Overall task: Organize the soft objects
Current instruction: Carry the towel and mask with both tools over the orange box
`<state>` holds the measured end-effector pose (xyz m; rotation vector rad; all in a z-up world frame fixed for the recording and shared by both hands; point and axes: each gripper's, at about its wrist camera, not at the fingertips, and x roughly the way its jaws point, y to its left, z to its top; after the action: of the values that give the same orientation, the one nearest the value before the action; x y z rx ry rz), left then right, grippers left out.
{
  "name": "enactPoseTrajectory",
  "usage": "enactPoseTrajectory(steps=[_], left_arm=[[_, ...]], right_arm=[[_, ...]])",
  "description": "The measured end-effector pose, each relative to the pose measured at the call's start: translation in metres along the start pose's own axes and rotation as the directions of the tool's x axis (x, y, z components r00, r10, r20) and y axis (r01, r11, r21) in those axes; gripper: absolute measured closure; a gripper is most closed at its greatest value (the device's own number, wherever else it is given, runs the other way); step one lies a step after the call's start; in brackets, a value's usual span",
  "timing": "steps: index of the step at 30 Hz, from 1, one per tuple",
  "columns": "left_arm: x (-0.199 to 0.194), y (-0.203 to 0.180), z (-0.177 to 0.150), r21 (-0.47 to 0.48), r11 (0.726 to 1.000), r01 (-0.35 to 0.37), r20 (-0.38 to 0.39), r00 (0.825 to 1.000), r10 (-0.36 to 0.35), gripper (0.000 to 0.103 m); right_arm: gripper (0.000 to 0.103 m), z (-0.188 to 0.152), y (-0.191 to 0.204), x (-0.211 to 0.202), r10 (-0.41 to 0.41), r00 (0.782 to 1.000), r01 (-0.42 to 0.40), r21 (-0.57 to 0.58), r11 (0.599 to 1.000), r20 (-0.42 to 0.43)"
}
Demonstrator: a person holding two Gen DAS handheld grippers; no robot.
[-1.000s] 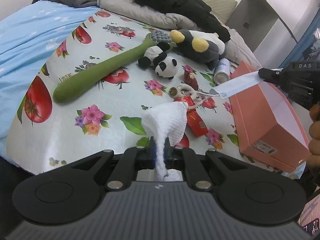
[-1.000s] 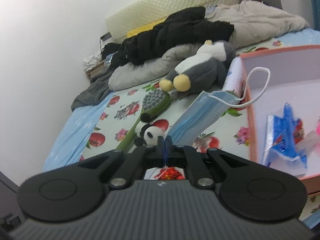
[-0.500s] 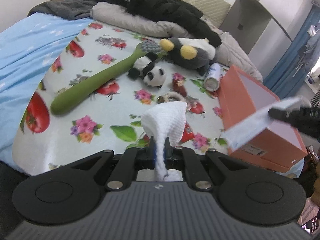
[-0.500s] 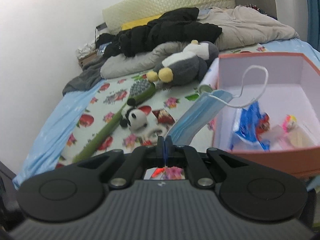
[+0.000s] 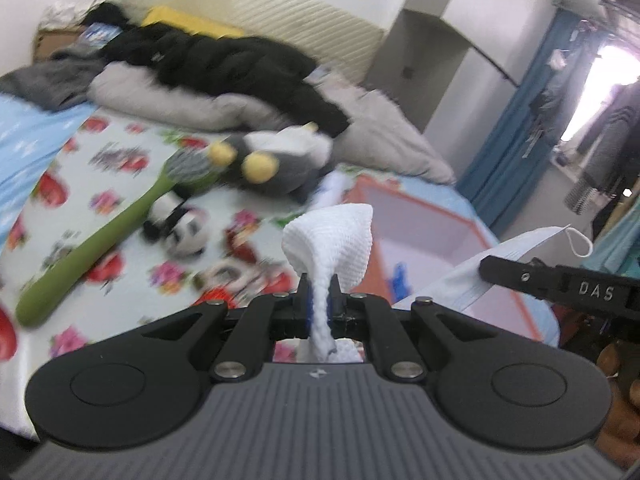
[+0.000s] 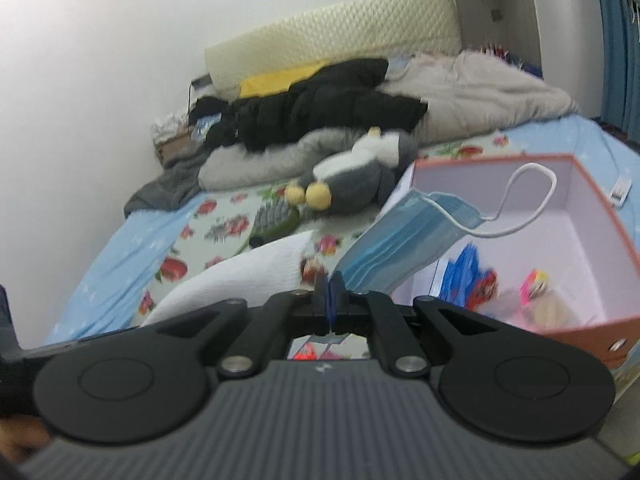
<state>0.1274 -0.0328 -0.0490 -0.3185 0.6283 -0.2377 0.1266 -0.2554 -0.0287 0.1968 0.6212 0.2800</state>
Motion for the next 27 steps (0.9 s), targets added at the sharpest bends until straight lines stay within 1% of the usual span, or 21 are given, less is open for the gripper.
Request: enactPoseTrajectory(steps=[4, 9, 13, 16, 20, 24, 27], left_arm=[[0.008, -0.035, 0.026, 0.043, 0.998, 0.04, 0.028, 0.999, -0.041, 0.096], [0.025, -0.073, 0.054, 0.082, 0.993, 0.086, 0.041, 0.995, -0.089, 0.096], [0.047, -0.1, 0.07, 0.11, 0.987, 0.115, 0.024, 0.993, -0.118, 0.096], [0.076, -0.12, 0.076, 0.136, 0.982, 0.132, -0.013, 0.991, -0.131, 0.096], [0.125, -0.14, 0.074, 0.156, 0.977, 0.147, -0.086, 0.987, -0.135, 0.096], [0.173, -0.152, 0.067, 0.17, 0.973, 0.156, -0.165, 0.978, -0.128, 0.096], [0.21, -0.157, 0.06, 0.184, 0.971, 0.153, -0.227, 0.968, -0.109, 0.096]], right_arm=[[0.099, 0.022, -0.01, -0.016, -0.009, 0.999, 0.009, -0.004, 1.0, 0.042], [0.099, 0.048, -0.03, -0.032, -0.041, 0.996, 0.042, -0.007, 0.999, 0.081], [0.099, 0.064, -0.048, -0.04, -0.079, 0.991, 0.08, -0.006, 0.997, 0.112], [0.099, 0.074, -0.068, -0.041, -0.116, 0.986, 0.117, 0.004, 0.993, 0.119], [0.099, 0.078, -0.103, -0.023, -0.178, 0.981, 0.176, 0.033, 0.984, 0.073], [0.099, 0.071, -0.142, 0.006, -0.224, 0.974, 0.224, 0.069, 0.972, -0.02], [0.099, 0.062, -0.168, 0.029, -0.237, 0.967, 0.246, 0.099, 0.964, -0.094]])
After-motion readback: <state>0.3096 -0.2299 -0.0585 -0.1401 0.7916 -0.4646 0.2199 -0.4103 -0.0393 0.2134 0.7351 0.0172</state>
